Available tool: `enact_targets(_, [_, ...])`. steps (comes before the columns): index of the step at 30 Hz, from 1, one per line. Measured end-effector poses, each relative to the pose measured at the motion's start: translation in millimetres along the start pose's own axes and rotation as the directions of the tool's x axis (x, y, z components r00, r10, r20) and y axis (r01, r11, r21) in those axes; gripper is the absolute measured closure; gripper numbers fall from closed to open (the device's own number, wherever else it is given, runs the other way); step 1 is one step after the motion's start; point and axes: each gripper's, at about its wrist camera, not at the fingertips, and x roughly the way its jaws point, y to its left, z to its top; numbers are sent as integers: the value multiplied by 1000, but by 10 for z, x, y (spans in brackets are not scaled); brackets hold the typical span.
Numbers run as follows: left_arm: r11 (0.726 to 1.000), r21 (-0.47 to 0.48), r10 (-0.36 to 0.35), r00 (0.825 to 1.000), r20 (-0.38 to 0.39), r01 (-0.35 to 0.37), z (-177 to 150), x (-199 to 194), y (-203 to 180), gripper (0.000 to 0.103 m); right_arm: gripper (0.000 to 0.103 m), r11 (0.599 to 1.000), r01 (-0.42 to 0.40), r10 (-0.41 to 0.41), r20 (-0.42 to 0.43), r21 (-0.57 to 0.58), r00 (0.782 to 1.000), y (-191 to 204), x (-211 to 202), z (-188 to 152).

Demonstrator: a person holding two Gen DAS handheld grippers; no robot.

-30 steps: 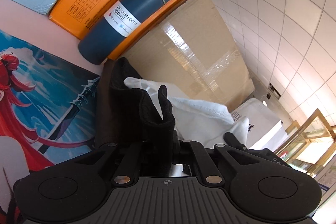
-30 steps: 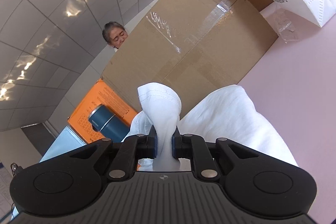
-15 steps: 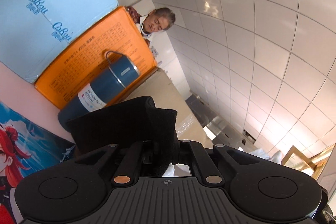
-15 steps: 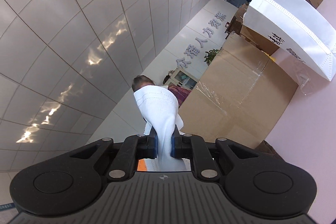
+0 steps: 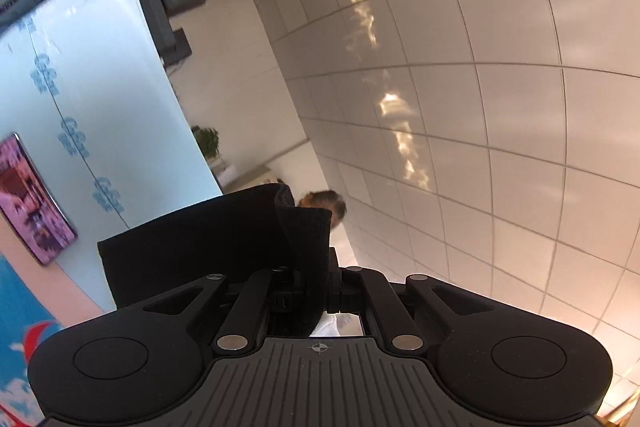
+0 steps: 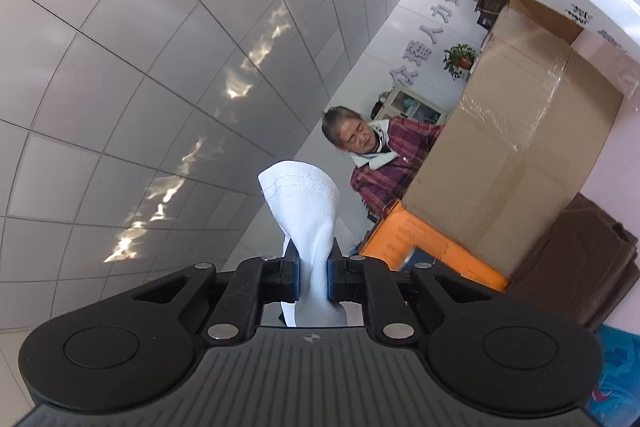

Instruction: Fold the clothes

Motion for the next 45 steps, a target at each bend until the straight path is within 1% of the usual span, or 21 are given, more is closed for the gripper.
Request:
enact_targets(2, [996,48,70,994,85,-74,247,-181,72,100,92,999,7,-4,-78,43,997,-67,155,-218])
enact_targets(5, [975,88,188,966,176,-206,618,-356,244,100,93,995,27,-10,-178,94,984,-150,483,-520])
enact_targets(8, [949,118,266,943,202,-293,914,-561,418,100,93,993,59,-28,-273,106,962,-194,778,-833])
enact_targets(12, [920,216,292,939,183,-328,1142,-1131,496,100,93,994,23,19,-369,108,929,-219,758,-1241])
enact_targets(15, [887,295,324,934,148,-355,1165,-1568,531,100,93,999,6,7,-417,32,909,-245,554,-1406])
enact_targets(18, [876,260,391,914,110,-406,1069,-2023,672,100,93,1000,11,-8,-441,3,898,-315,291,-1490])
enact_targets(20, [865,222,438,893,105,-450,994,-2239,768,100,93,1000,25,-17,-463,11,886,-364,175,-1532])
enact_targets(21, [854,214,463,880,102,-474,974,-2309,800,100,93,999,43,-35,-471,6,881,-378,122,-1552])
enact_targets(24, [830,236,500,862,88,-505,909,-2466,771,100,93,997,71,-76,-479,-30,874,-405,-48,-1596])
enact_targets(25, [826,249,503,861,79,-506,893,-2512,730,100,93,997,76,-81,-480,-31,874,-417,-104,-1594])
enact_targets(28, [842,264,473,879,58,-471,903,-2615,643,100,93,996,92,-88,-475,-14,876,-445,-290,-1564])
enact_targets(30, [839,297,464,885,51,-457,915,-2647,570,100,93,995,98,-90,-470,-6,878,-437,-383,-1528])
enact_targets(33, [796,362,503,863,48,-485,889,-2711,460,100,93,995,89,-96,-482,-39,871,-370,-480,-1495])
enact_targets(36, [761,389,553,833,29,-519,826,-2818,441,99,93,986,92,-149,-503,-136,851,-312,-584,-1490])
enact_targets(37, [742,399,578,816,26,-538,810,-2848,447,98,93,981,97,-171,-506,-168,845,-307,-617,-1485])
enact_targets(39, [681,403,648,759,58,-612,804,-2926,465,90,88,967,121,-221,-497,-225,839,-324,-684,-1461])
enact_targets(40, [641,384,688,720,95,-664,838,-2986,480,86,81,958,141,-249,-481,-248,841,-334,-722,-1433])
enact_targets(41, [610,348,715,684,146,-712,890,-3053,486,73,66,949,161,-273,-457,-270,846,-348,-766,-1389])
enact_targets(42, [579,307,739,645,195,-755,945,-3120,491,61,59,943,172,-286,-433,-283,855,-356,-803,-1343])
enact_targets(44, [551,260,741,608,285,-793,1079,-3211,460,54,46,932,186,-301,-379,-311,875,-354,-864,-1229])
enact_targets(45, [553,273,729,616,298,-787,1122,-3167,432,54,43,928,191,-306,-362,-321,880,-355,-864,-1187])
